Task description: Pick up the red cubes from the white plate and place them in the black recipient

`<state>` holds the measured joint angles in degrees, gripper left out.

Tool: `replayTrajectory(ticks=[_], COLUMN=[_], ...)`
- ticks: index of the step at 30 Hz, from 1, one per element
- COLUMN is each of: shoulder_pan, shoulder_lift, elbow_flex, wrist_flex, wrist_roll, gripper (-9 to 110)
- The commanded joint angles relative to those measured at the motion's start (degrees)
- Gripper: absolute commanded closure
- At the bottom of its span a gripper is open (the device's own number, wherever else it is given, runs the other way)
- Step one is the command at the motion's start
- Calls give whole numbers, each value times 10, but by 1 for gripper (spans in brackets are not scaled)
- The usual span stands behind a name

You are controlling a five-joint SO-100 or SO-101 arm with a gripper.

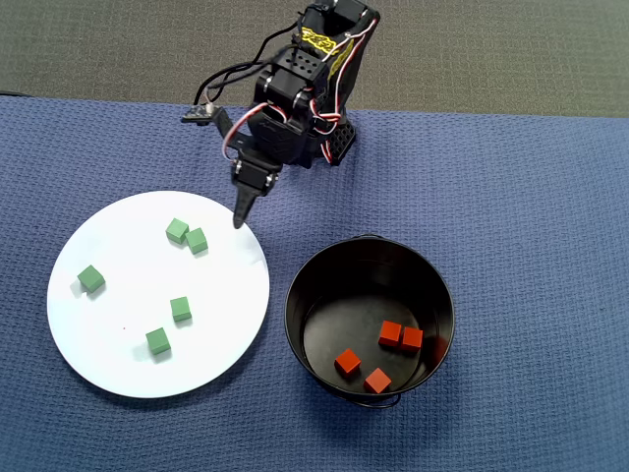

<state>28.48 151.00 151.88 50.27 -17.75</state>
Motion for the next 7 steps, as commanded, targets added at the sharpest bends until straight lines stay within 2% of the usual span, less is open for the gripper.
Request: replayTrajectory(ticks=[1, 4, 7], shoulder_pan=[-29, -72, -111], shoulder_lift=[44, 92, 150], elbow_flex=[72, 132, 148], wrist_flex=[-45, -58, 3], wrist_roll=[12, 37, 52], gripper=[102, 102, 102])
